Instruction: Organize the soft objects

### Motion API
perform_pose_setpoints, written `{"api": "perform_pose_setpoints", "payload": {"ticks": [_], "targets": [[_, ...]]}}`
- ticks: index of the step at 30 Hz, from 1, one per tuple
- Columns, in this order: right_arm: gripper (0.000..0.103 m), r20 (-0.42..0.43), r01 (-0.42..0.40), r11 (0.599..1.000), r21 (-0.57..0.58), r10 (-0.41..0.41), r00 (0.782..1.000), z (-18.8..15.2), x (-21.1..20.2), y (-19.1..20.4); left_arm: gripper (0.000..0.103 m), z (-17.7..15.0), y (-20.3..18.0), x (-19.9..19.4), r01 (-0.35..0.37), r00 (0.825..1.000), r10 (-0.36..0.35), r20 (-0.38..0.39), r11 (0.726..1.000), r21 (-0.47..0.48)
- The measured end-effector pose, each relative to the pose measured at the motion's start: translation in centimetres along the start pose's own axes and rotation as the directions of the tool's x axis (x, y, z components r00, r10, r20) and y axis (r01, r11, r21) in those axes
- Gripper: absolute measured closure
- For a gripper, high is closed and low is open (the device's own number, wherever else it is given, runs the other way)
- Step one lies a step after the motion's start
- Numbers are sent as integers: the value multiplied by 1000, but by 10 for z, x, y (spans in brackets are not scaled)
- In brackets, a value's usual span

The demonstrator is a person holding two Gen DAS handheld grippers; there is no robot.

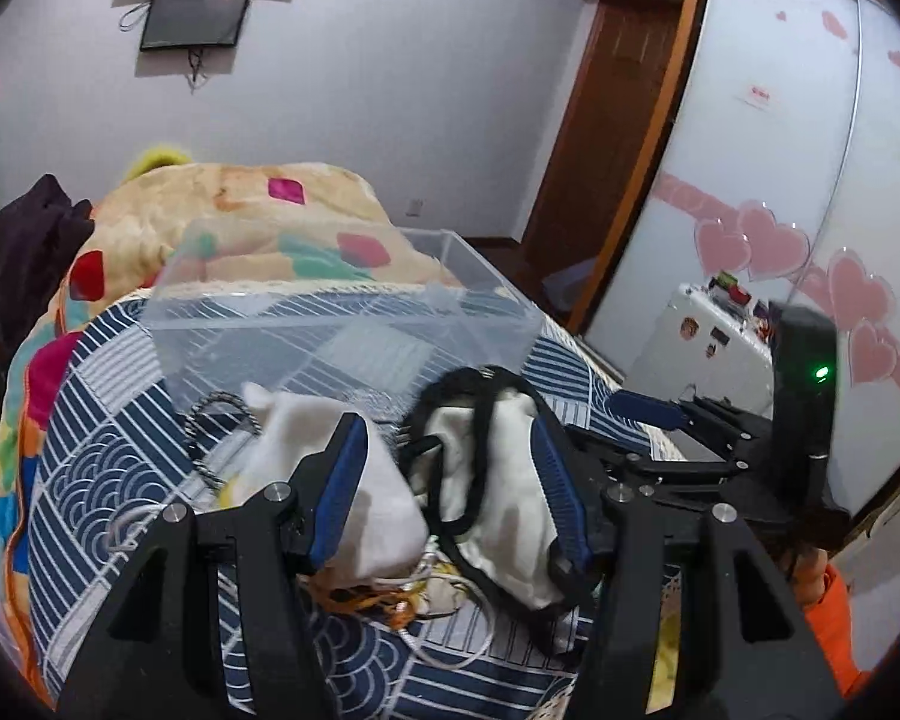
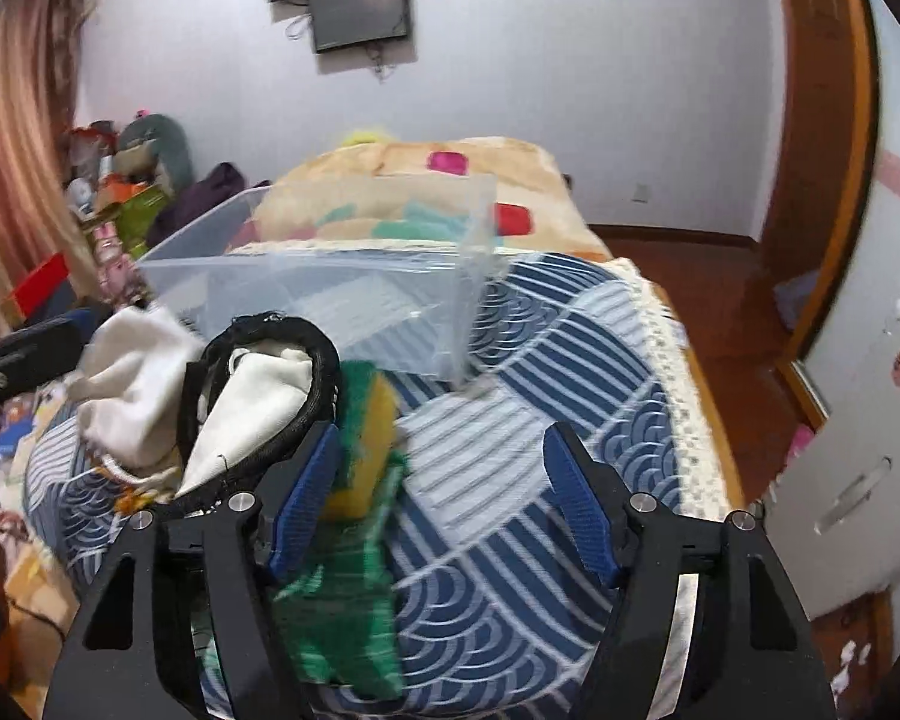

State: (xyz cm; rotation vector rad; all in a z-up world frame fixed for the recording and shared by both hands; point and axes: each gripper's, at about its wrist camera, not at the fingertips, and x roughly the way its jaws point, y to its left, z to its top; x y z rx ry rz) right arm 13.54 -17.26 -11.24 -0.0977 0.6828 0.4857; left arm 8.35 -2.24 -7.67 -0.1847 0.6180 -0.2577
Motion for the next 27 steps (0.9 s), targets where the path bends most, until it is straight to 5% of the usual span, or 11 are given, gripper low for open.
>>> {"api": "perform_pose_setpoints", "payload": {"ticks": [10,16,18,27], "targets": [[41,-5,-90,994,-67,90,996,-3,7,30,47,-13,-2,31,4,996,-5,-86,1000,-4],[75,-41,-155,986,-54,153,987,-3,19,31,76,-21,0,38,-4,996,5,-93,1000,4],[75,-35,-159,986,-53,157,987,-3,18,32,87,-22,3,38,-8,996,8,-92,1000,-6],[76,70,-129,991,-19,130,989,8,-10,25,90,-9,-1,8,-8,1000,8,-3,1000,-7]]}}
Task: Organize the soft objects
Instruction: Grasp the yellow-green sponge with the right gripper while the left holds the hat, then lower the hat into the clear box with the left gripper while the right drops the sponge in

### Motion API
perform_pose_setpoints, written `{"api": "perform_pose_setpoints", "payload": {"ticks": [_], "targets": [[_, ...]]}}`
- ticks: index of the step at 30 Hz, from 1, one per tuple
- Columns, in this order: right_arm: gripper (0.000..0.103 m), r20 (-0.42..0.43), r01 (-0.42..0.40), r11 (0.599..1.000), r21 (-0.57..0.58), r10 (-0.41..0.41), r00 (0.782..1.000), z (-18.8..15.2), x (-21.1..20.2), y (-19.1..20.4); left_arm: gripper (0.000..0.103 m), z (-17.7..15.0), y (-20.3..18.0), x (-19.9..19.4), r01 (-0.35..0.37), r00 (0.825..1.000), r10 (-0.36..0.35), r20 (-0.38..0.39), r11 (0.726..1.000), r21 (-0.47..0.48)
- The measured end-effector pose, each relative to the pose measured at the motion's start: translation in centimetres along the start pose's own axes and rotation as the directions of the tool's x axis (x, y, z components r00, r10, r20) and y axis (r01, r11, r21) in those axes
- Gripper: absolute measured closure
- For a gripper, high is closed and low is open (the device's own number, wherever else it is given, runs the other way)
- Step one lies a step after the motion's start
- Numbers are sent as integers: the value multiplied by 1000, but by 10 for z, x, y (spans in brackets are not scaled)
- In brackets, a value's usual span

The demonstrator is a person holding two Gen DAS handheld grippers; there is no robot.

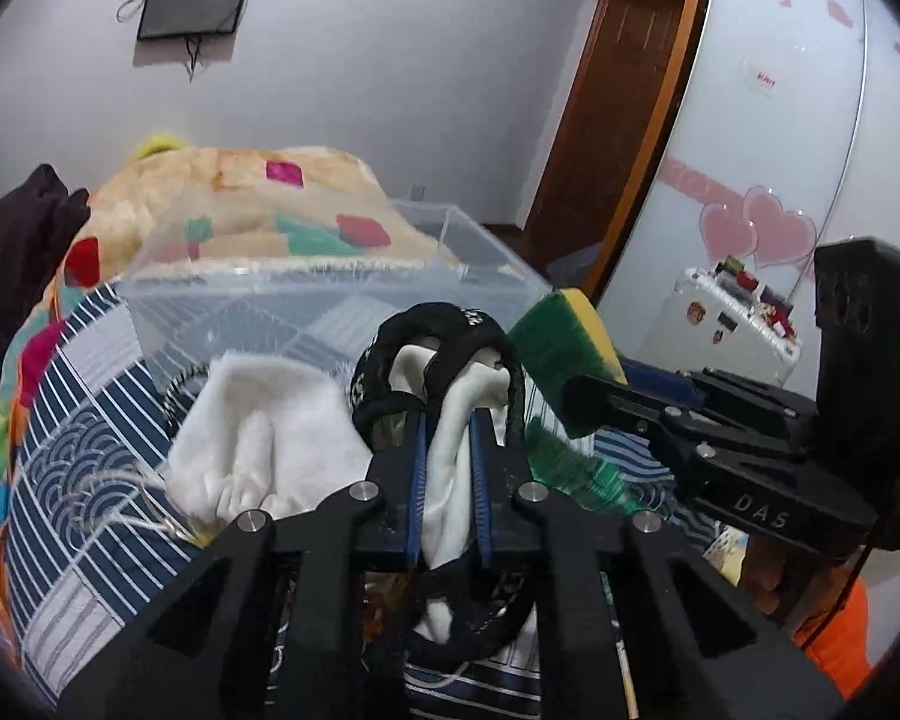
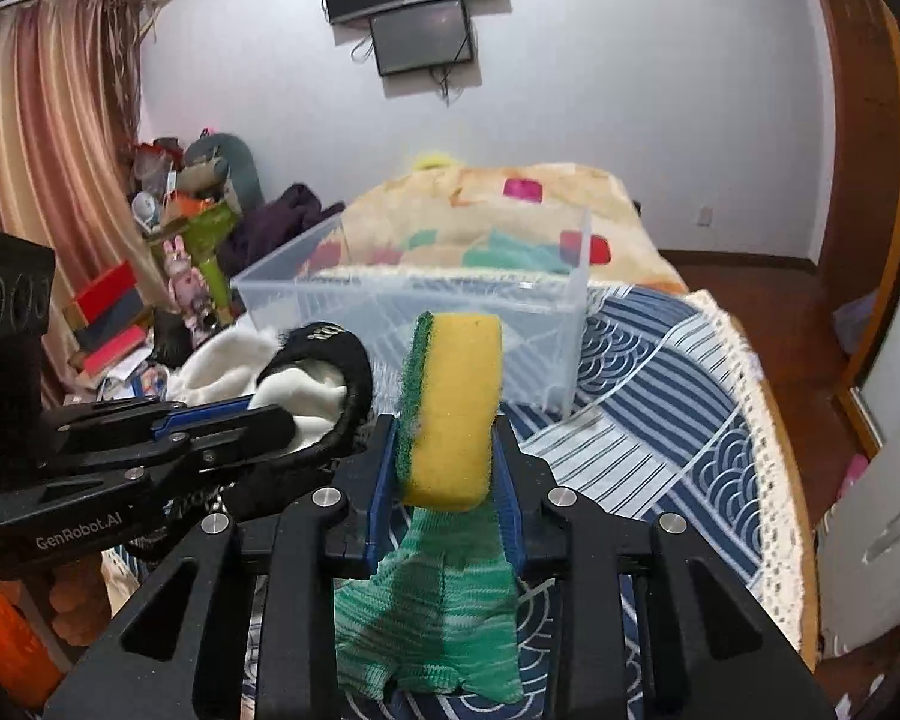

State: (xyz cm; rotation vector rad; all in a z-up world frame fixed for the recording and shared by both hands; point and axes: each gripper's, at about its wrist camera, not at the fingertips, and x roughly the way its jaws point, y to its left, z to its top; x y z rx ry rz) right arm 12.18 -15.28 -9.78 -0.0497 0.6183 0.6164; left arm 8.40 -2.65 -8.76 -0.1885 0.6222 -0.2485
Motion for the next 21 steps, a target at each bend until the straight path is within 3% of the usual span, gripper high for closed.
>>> {"api": "perform_pose_setpoints", "payload": {"ticks": [6,14,21], "targets": [[76,31,21,1000,-9,-21,999,11,-9,2,90,26,11,-25,28,997,-26,69,999,-31],[76,83,51,998,-27,-49,995,40,-11,5,90,62,26,-35,-85,986,83,142,996,5],[76,112,68,997,-45,-62,992,73,4,6,90,89,47,-16,-174,977,167,136,984,39]]}}
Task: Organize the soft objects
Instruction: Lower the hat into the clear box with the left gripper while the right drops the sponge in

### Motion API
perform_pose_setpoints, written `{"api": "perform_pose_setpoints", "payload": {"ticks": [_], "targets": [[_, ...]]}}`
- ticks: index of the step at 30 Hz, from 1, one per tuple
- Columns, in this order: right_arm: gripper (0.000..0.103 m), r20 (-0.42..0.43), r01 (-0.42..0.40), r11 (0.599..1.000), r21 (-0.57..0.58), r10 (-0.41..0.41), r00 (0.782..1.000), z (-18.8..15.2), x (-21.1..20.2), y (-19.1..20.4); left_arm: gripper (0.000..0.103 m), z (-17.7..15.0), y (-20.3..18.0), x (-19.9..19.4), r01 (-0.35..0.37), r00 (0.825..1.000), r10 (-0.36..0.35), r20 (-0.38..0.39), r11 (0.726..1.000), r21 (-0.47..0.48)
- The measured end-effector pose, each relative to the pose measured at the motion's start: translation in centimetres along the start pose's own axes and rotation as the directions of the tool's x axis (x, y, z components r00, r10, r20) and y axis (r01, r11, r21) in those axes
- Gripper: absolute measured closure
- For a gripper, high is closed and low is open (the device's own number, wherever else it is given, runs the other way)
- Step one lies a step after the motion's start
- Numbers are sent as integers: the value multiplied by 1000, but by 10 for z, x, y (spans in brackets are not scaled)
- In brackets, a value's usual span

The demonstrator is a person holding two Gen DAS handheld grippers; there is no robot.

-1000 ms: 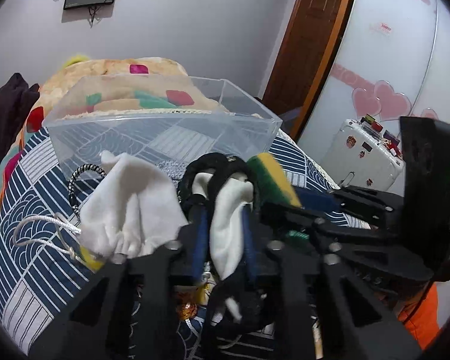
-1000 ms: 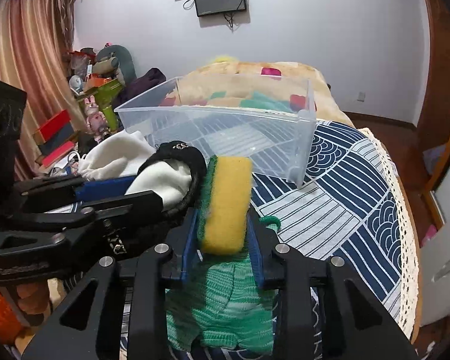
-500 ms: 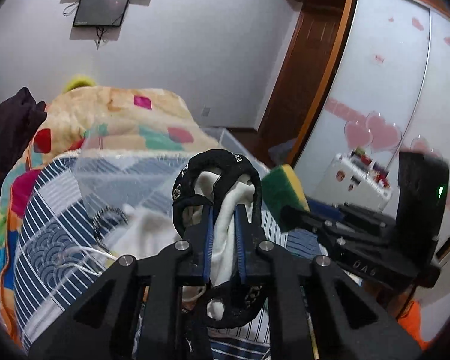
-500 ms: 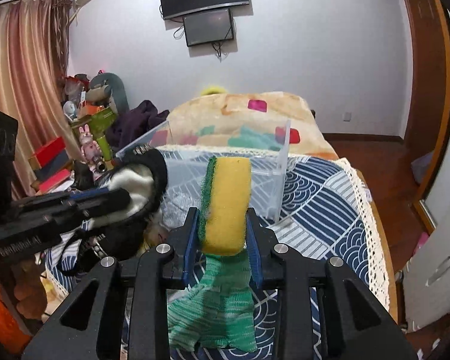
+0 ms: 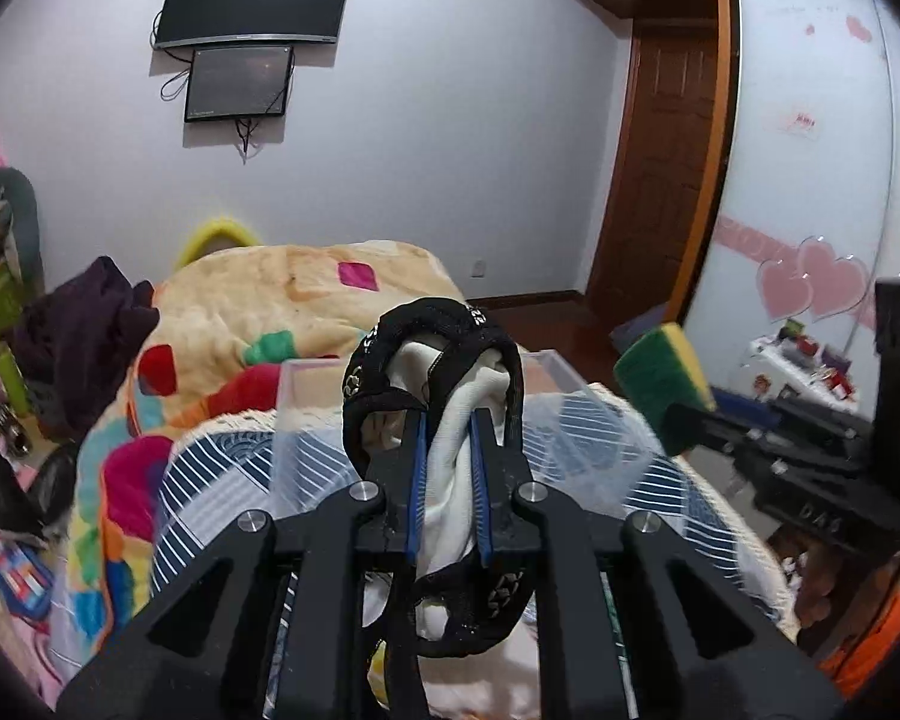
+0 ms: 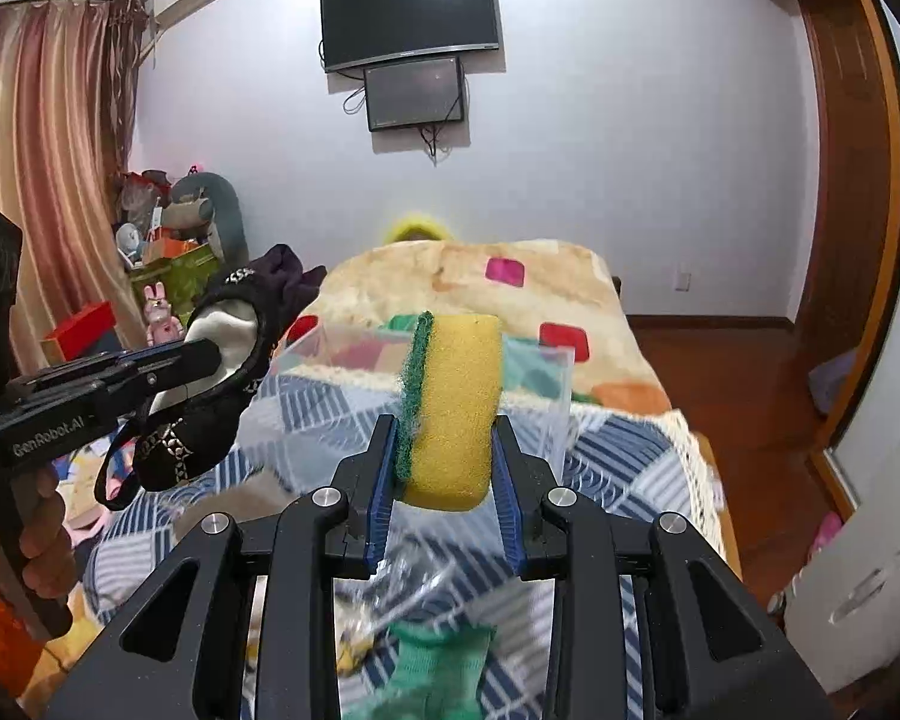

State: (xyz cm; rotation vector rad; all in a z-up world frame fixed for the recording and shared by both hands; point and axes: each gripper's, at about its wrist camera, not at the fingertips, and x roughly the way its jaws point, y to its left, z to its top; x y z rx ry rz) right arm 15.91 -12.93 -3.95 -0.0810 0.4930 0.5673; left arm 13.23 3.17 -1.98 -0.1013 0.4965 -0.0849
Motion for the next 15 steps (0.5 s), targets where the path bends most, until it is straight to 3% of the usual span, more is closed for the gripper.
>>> {"api": "perform_pose_setpoints", "payload": {"ticks": [8,15], "targets": [[76,-53,16,999,-31,-18,998,18,40,5,90,17,19,47,-43,996,43,-77,999,4],[76,-183,18,999,-37,-25,983,14,82,2,90,15,30,95,-41,982,39,-184,999,-5]]}}
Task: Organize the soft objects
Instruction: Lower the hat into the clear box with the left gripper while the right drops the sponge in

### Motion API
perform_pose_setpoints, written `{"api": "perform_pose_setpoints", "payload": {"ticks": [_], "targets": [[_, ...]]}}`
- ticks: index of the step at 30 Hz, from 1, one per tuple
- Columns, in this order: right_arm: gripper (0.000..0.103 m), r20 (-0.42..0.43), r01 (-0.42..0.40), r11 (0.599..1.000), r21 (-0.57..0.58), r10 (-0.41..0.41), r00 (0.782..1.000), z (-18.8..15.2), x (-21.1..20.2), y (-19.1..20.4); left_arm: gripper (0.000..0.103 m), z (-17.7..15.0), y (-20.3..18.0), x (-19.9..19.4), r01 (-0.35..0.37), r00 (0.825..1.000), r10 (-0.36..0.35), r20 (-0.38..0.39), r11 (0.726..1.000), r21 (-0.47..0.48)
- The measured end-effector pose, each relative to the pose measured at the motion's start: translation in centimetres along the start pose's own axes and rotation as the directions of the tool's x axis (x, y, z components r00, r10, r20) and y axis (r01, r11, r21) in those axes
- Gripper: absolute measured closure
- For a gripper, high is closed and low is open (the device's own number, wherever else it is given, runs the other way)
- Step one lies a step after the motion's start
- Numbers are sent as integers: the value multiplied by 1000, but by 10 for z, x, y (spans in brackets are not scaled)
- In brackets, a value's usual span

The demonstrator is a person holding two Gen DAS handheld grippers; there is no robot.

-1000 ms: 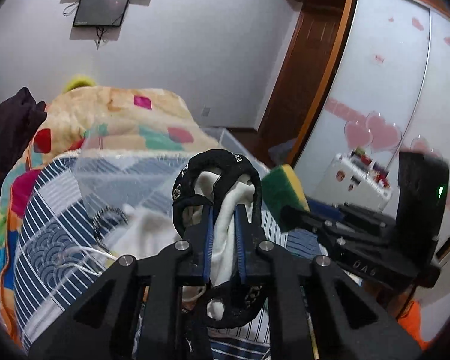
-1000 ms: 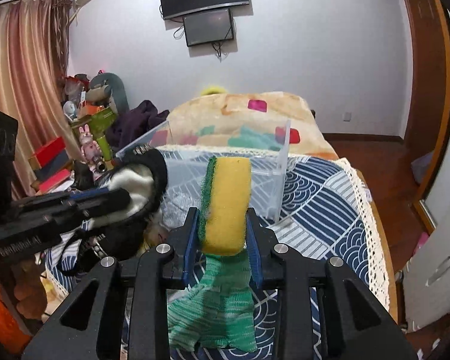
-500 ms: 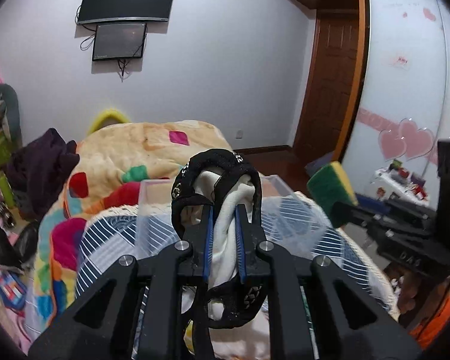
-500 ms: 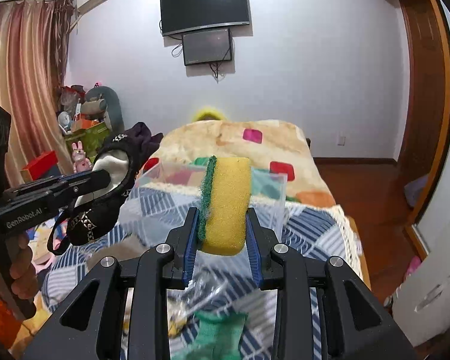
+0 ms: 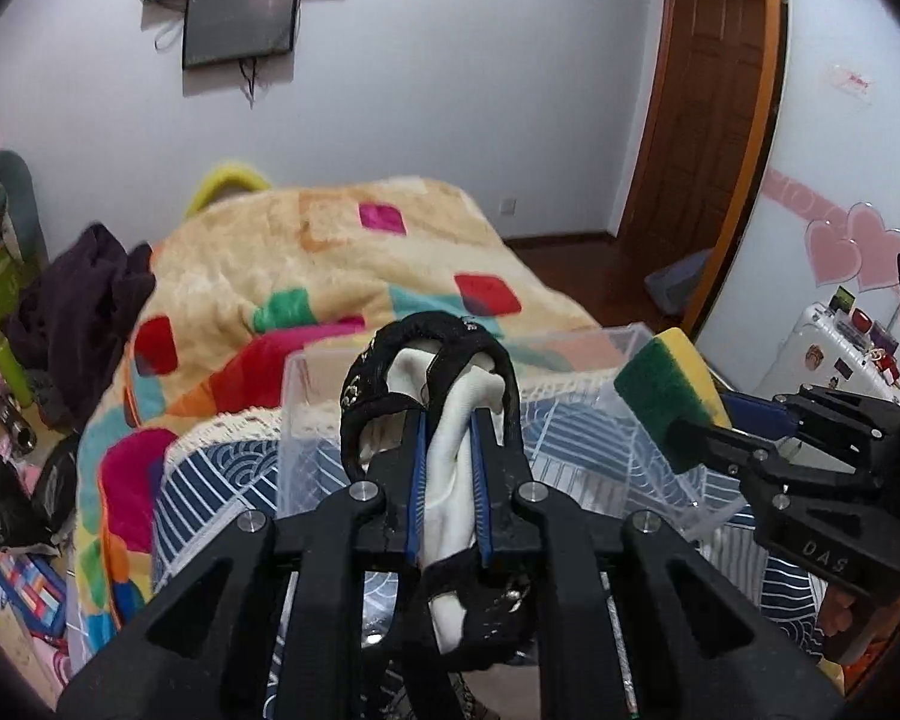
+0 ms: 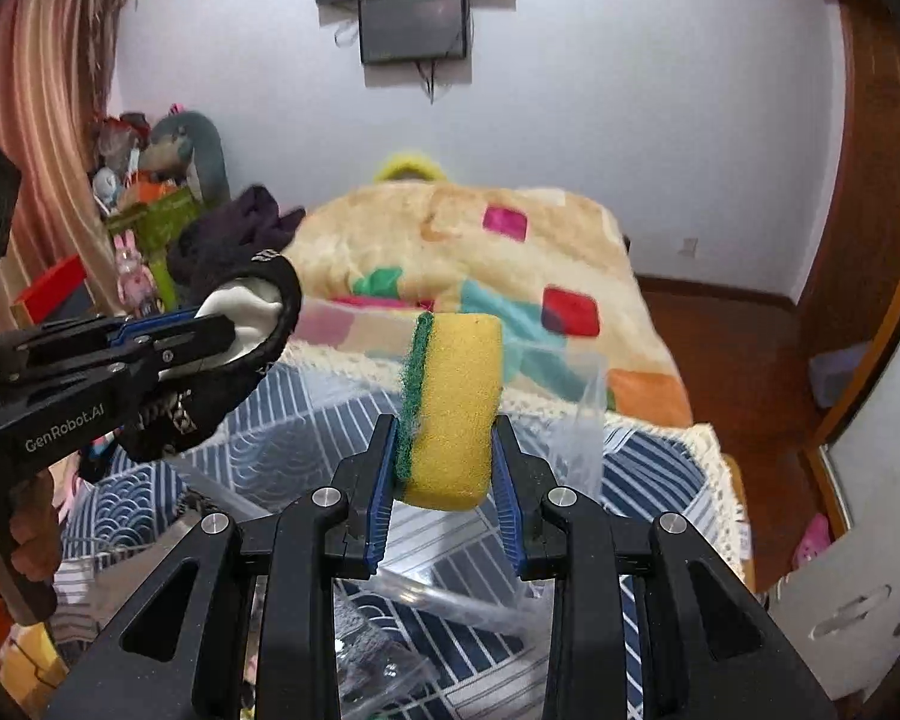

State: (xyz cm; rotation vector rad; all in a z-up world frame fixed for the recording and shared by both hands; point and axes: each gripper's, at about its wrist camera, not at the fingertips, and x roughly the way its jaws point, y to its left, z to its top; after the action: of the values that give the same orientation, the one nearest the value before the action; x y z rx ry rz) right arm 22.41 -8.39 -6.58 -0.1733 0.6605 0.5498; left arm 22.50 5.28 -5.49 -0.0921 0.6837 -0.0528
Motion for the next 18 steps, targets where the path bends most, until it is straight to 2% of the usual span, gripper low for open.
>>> {"api": "perform_pose_setpoints", "payload": {"ticks": [6,10,18], "targets": [[76,-116,7,1000,-6,-8,993,-2,24,-4,90,-3,1,28,14,995,-13,-102,1000,5],[76,-161,2,1000,0,-2,987,-2,31,-7,90,-6,0,36,28,988,-25,-150,999,18],[75,-186,-2,1000,-17,-1,983,-1,33,-7,87,-7,-1,32,35,987,-29,-158,999,30]]}}
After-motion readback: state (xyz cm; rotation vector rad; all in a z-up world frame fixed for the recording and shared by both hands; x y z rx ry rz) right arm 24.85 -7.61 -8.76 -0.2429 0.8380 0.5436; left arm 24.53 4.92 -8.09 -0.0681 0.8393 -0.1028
